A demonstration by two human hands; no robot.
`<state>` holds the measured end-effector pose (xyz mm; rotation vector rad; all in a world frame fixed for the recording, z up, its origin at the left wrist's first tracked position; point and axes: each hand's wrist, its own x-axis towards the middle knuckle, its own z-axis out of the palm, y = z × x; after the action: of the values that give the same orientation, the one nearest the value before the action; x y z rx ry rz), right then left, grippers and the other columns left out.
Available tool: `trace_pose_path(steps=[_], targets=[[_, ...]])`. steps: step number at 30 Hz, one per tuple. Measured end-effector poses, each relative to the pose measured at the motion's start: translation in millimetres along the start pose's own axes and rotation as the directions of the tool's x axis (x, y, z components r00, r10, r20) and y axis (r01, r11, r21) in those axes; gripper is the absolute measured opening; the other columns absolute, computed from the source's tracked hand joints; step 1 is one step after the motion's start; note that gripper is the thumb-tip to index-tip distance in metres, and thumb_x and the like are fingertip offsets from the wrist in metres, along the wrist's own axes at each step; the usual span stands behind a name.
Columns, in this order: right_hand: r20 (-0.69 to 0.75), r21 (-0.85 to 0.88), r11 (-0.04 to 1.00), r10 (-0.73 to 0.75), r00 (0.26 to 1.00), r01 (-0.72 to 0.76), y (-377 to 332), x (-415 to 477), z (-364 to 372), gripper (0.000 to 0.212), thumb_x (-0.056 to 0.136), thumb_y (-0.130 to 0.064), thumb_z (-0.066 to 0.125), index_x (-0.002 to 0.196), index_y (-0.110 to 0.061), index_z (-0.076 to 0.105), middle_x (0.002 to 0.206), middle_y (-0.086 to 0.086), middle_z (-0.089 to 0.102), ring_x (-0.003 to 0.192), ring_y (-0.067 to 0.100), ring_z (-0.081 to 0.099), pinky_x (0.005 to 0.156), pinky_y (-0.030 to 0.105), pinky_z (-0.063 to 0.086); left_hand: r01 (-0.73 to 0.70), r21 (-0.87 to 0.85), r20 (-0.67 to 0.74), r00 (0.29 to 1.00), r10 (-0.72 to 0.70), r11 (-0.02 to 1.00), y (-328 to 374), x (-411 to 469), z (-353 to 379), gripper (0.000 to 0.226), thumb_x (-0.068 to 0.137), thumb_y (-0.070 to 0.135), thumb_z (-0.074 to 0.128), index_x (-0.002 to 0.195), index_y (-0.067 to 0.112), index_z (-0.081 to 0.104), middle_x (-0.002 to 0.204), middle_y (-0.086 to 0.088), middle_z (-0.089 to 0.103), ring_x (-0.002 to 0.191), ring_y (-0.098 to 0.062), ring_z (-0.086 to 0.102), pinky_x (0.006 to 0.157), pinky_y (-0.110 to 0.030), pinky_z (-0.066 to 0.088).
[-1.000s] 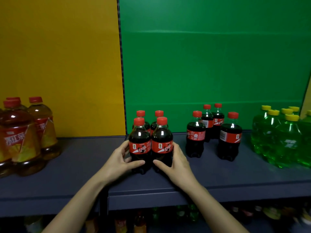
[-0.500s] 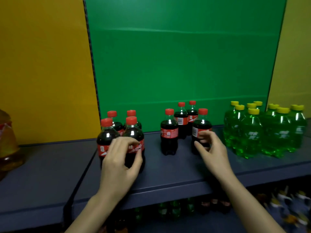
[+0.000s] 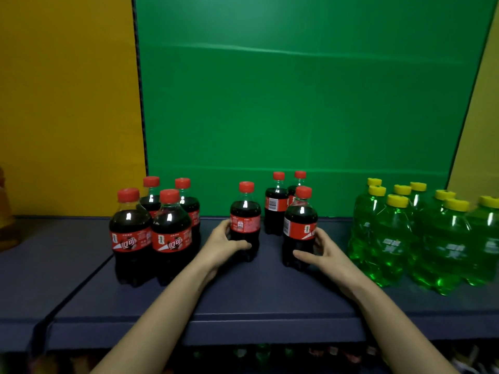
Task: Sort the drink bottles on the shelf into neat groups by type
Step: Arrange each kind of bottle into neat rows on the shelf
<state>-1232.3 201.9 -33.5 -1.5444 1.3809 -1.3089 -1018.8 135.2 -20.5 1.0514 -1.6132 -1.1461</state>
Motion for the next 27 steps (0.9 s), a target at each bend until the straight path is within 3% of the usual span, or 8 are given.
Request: trace_pose_path(steps=[3,8,12,15,17,20,24,27], targets=[[-0.009,0.002,1.0,-0.023,1.0,0.023,3.4,5.0,4.5,0.063,0.079,-0.001,0.067,0.133,-0.011,0.036,0.115,-0.011,0.056,0.101,-0.007,0.052,0.077,0.001,0.043,-0.003,-0.02,-0.005,1.0,0.003,1.0,-3.4,1.5,-2.4,0.067,0.065,0.0,0.078,0.125,0.009,0.049,0.121,-0.004,0.059,0.104,-0.01,0.056,0.078,-0.013,0.044],[-0.041,-0.071,0.996,-0.054,0.998,0.051,3.4,13.7,18.1,0.069,0.077,-0.013,0.072,0.135,-0.016,0.035,0.128,-0.001,0.055,0.117,0.011,0.052,0.102,0.029,0.04,-0.025,0.242,-0.125,0.99,0.057,0.97,-8.0,-0.1,2.9,0.08,0.047,0.036,0.087,0.116,0.019,0.05,0.116,-0.002,0.052,0.106,-0.015,0.053,0.097,-0.035,0.044],[-0.049,-0.126,0.989,-0.078,0.996,0.072,-0.3,16.3,28.5,0.068,0.077,-0.019,0.073,0.134,-0.018,0.035,0.124,-0.007,0.054,0.115,0.008,0.05,0.096,0.023,0.038,-0.029,0.099,-0.025,0.999,0.031,0.995,-10.2,-4.8,-2.0,0.061,0.064,0.008,0.078,0.116,0.016,0.048,0.112,-0.003,0.061,0.099,-0.012,0.059,0.086,-0.024,0.045],[-0.073,-0.183,0.98,-0.091,0.993,0.076,-2.4,18.4,35.2,0.069,0.075,-0.022,0.075,0.132,-0.019,0.036,0.118,-0.009,0.052,0.112,0.006,0.049,0.094,0.021,0.037,-0.072,0.096,-0.057,0.995,0.078,0.993,-14.1,-7.1,-2.4,0.058,0.067,0.006,0.078,0.114,0.017,0.046,0.102,0.01,0.059,0.092,0.001,0.055,0.075,-0.011,0.041],[-0.107,-0.227,0.971,-0.107,0.988,0.081,-3.8,22.2,41.8,0.069,0.073,-0.022,0.076,0.131,-0.016,0.037,0.118,-0.006,0.053,0.111,0.008,0.049,0.094,0.022,0.038,-0.081,0.116,-0.096,0.991,0.093,0.99,-15.7,-7.7,-1.9,0.059,0.067,0.012,0.08,0.114,0.019,0.046,0.103,0.009,0.059,0.095,-0.004,0.057,0.08,-0.016,0.045],[-0.159,-0.283,0.956,-0.121,0.98,0.072,-5.0,30.2,54.4,0.071,0.071,-0.026,0.078,0.128,-0.013,0.039,0.123,0.001,0.056,0.116,0.016,0.051,0.1,0.032,0.041,-0.081,0.184,-0.191,0.975,0.116,0.98,-21.3,-4.4,-4.3,0.063,0.066,0.022,0.081,0.119,0.016,0.047,0.118,-0.004,0.058,0.109,-0.018,0.056,0.096,-0.036,0.046],[-0.21,-0.357,0.933,-0.122,0.97,0.04,-8.0,40.5,70.8,0.074,0.068,-0.034,0.079,0.126,-0.013,0.039,0.125,0.003,0.057,0.117,0.02,0.052,0.101,0.041,0.041,-0.079,0.307,-0.285,0.943,0.17,0.949,-20.1,-2.8,-3.8,0.061,0.074,0.02,0.076,0.124,0.007,0.044,0.124,-0.009,0.048,0.117,-0.021,0.048,0.093,-0.024,0.036],[-0.218,-0.391,0.92,-0.126,0.968,0.031,-10.5,45.6,81.4,0.073,0.07,-0.036,0.077,0.126,-0.013,0.038,0.127,0.003,0.056,0.119,0.02,0.05,0.1,0.038,0.04,-0.073,0.333,-0.318,0.93,0.184,0.94,-21.0,0.6,-4.6,0.059,0.076,0.018,0.073,0.124,0.004,0.041,0.125,-0.012,0.046,0.12,-0.024,0.045,0.095,-0.026,0.035]])
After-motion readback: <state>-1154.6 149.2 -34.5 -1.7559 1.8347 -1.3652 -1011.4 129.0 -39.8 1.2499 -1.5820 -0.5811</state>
